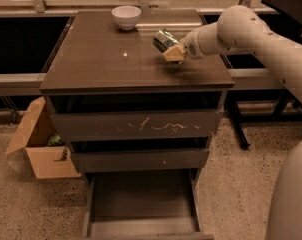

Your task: Pick green can from bottom drawer and place on counter

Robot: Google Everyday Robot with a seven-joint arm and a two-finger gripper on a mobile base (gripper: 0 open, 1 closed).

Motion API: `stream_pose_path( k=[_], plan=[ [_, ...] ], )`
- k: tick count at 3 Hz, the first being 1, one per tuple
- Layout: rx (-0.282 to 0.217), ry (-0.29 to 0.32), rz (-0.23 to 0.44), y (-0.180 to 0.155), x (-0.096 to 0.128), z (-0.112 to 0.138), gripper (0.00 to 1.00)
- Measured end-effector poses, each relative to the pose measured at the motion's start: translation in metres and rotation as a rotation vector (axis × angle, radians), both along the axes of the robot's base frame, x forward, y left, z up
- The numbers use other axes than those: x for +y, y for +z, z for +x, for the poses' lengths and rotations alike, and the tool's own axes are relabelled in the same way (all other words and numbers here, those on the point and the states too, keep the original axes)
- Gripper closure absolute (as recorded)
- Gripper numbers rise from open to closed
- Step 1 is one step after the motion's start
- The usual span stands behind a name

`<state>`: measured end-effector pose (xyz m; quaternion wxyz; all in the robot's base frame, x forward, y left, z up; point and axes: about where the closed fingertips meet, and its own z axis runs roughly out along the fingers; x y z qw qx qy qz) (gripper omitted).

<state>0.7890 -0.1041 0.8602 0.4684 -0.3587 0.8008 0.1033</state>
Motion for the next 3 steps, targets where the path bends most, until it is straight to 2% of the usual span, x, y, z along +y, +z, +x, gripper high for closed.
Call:
stream_pose_path(
  k=[3],
  plan=[
    [0.101, -0.013, -0.010, -0.018, -0.013, -0.003, 0.16]
  ],
)
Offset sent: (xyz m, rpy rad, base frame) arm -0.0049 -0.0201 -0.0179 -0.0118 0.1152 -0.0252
